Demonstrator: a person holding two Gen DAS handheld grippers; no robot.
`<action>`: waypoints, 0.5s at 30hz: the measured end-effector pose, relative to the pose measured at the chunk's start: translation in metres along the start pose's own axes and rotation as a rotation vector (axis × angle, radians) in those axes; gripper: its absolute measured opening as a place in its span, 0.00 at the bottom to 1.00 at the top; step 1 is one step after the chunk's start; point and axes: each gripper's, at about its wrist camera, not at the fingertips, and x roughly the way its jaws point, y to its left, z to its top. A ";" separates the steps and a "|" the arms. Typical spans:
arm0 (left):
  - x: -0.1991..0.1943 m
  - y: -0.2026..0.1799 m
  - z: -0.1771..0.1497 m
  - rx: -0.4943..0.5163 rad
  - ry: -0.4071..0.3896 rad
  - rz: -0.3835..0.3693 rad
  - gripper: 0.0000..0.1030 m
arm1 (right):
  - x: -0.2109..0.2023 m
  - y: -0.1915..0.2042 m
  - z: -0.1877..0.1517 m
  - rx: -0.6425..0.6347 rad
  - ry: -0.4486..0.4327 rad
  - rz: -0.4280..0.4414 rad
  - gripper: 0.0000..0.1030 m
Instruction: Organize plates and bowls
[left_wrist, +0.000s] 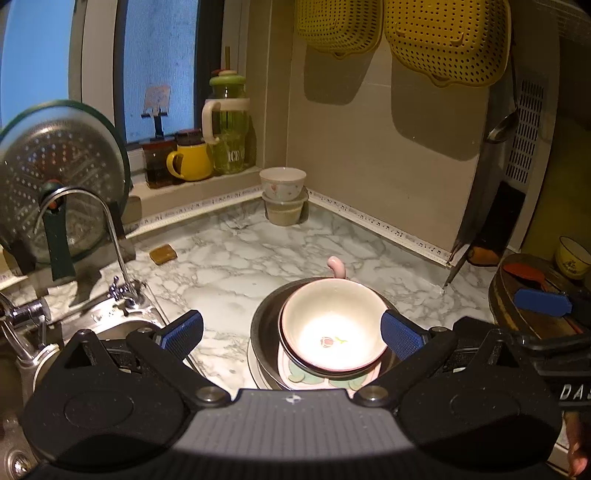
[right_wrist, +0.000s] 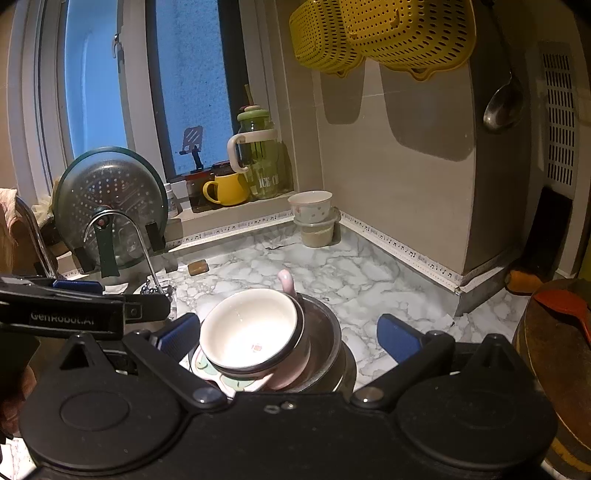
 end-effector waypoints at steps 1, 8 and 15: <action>0.000 0.000 -0.001 0.002 -0.001 -0.004 1.00 | 0.000 0.000 0.001 0.001 -0.003 -0.001 1.00; 0.002 0.002 -0.001 0.001 0.021 -0.022 1.00 | -0.001 0.001 0.004 0.003 -0.017 -0.001 1.00; -0.003 0.002 -0.003 -0.001 -0.011 -0.008 1.00 | 0.002 0.000 0.005 0.006 -0.022 -0.008 1.00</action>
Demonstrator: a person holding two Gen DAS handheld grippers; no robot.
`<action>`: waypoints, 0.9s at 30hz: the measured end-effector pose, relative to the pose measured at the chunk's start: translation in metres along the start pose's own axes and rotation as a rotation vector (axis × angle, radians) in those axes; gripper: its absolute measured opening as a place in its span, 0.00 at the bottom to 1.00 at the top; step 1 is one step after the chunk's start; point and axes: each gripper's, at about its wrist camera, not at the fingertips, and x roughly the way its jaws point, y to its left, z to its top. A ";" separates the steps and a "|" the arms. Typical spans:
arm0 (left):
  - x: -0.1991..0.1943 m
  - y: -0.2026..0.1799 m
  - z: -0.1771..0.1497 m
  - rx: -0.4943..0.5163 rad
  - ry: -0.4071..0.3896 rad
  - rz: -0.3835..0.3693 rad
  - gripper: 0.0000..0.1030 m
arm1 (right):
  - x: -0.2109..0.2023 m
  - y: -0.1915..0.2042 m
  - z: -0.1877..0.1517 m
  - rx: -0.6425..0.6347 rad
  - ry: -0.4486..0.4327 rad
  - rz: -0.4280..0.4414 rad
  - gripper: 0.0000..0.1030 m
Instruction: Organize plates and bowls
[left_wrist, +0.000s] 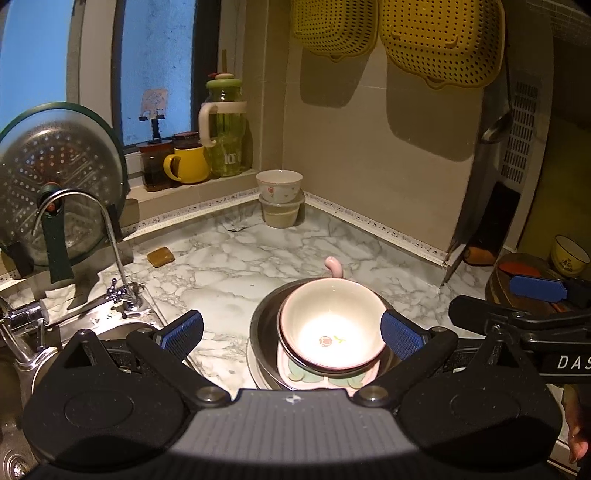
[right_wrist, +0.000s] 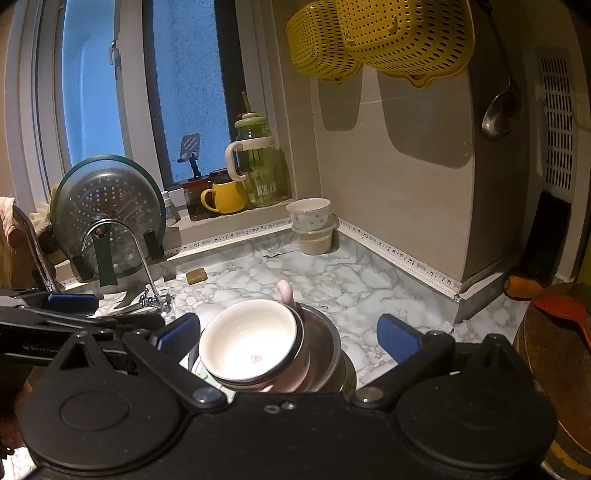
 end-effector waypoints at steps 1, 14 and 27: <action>0.000 -0.001 0.000 0.001 -0.004 0.011 1.00 | 0.000 0.000 0.000 -0.001 -0.001 -0.001 1.00; 0.002 0.003 0.002 -0.012 -0.009 0.002 1.00 | 0.005 0.001 -0.001 0.003 0.008 0.000 1.00; 0.006 0.002 0.000 -0.010 0.003 -0.004 1.00 | 0.008 -0.001 -0.001 0.017 0.015 -0.007 1.00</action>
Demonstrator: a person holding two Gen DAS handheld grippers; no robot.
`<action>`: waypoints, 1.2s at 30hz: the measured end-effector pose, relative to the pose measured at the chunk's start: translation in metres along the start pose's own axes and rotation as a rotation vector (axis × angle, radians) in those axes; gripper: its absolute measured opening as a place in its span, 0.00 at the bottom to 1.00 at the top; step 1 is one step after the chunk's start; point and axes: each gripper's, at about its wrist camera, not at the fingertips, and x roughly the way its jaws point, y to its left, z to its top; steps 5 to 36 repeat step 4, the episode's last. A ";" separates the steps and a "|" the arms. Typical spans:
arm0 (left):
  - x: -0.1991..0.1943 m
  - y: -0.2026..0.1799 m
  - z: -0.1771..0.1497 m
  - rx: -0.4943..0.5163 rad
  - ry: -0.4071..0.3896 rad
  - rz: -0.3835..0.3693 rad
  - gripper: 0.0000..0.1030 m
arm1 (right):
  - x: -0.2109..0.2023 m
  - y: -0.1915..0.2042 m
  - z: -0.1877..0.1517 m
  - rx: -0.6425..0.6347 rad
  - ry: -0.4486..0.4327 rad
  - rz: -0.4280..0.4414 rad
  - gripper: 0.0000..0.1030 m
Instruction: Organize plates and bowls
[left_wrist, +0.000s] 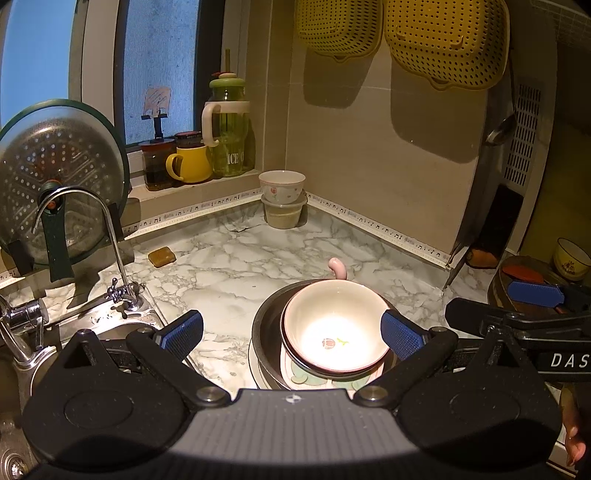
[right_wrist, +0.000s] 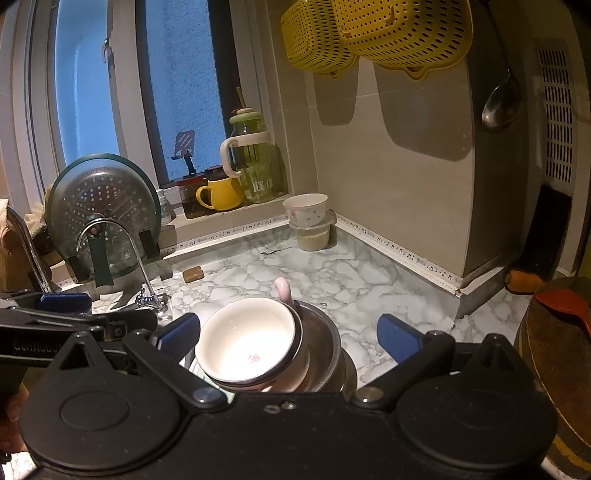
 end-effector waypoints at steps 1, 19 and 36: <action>0.000 0.000 0.000 -0.001 0.001 0.001 1.00 | 0.000 0.000 0.000 0.000 0.002 0.000 1.00; 0.002 0.000 -0.001 -0.001 0.007 0.004 1.00 | 0.003 0.000 0.000 0.001 0.008 0.002 1.00; 0.002 0.000 -0.001 -0.001 0.007 0.004 1.00 | 0.003 0.000 0.000 0.001 0.008 0.002 1.00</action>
